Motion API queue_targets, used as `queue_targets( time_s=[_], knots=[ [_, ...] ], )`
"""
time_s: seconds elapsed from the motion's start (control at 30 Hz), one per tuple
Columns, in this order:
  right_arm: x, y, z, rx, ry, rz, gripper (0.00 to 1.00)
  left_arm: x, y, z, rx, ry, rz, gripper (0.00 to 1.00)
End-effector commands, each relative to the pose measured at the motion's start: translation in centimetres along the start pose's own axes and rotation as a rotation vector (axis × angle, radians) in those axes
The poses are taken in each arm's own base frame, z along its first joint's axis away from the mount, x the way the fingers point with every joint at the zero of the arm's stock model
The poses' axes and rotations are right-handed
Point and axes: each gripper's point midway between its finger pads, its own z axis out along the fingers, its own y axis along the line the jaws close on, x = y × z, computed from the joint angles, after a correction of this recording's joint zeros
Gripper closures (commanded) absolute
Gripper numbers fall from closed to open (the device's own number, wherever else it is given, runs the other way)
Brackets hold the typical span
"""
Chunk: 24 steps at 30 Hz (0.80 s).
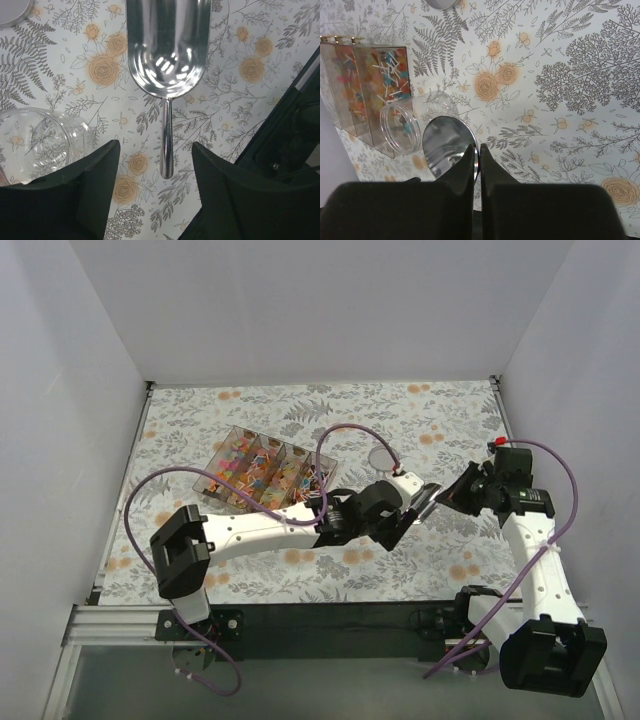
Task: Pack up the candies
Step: Pick up the spatula from the center of the board.
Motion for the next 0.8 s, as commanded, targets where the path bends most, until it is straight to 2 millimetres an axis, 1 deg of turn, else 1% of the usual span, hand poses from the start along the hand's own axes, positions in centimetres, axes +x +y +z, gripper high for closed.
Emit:
queue_targets(
  time_s=[0.0, 0.07, 0.1, 0.2, 0.33, 0.37, 0.43, 0.47, 0.53, 0.6, 0.73, 0.77],
  knots=[
    [0.9, 0.6, -0.4, -0.035, 0.020, 0.014, 0.99, -1.3, -0.1, 0.3, -0.040, -0.008, 0.025, 0.44],
    [1.1, 0.5, -0.4, -0.037, 0.024, 0.019, 0.99, -1.4, -0.5, 0.6, -0.042, -0.003, 0.029, 0.45],
    [1.2, 0.5, -0.5, -0.040, 0.026, 0.018, 0.99, -0.9, -0.6, 1.1, -0.047, 0.010, 0.033, 0.46],
    [1.4, 0.6, -0.5, -0.048, 0.029, 0.019, 0.99, -0.6, -0.8, 1.9, -0.050, 0.024, 0.031, 0.52],
    [1.6, 0.7, -0.5, -0.055, 0.036, 0.023, 0.99, -0.1, -0.9, 2.5, -0.057, 0.048, 0.021, 0.57],
    [1.6, 0.7, -0.5, -0.057, 0.036, 0.022, 0.99, 0.1, -1.0, 2.6, -0.055, 0.053, 0.015, 0.58],
    [1.7, 0.7, -0.5, -0.058, 0.043, 0.028, 0.99, 0.3, -1.1, 2.7, -0.054, 0.058, 0.014, 0.65],
    [1.7, 0.7, -0.4, -0.056, 0.044, 0.028, 0.99, 0.4, -1.1, 2.7, -0.055, 0.059, 0.010, 0.66],
    [1.7, 0.7, -0.4, -0.056, 0.044, 0.028, 0.99, 0.6, -1.2, 2.8, -0.055, 0.063, 0.011, 0.70],
    [1.8, 0.7, -0.4, -0.057, 0.045, 0.029, 0.99, 0.7, -1.4, 2.9, -0.054, 0.066, 0.013, 0.71],
    [1.9, 0.5, -0.3, -0.050, 0.047, 0.035, 0.99, 1.2, -1.5, 3.0, -0.064, 0.078, 0.013, 0.78],
    [1.8, 0.4, -0.3, -0.049, 0.044, 0.035, 0.99, 1.4, -1.5, 3.0, -0.066, 0.084, 0.016, 0.82]
  ],
)
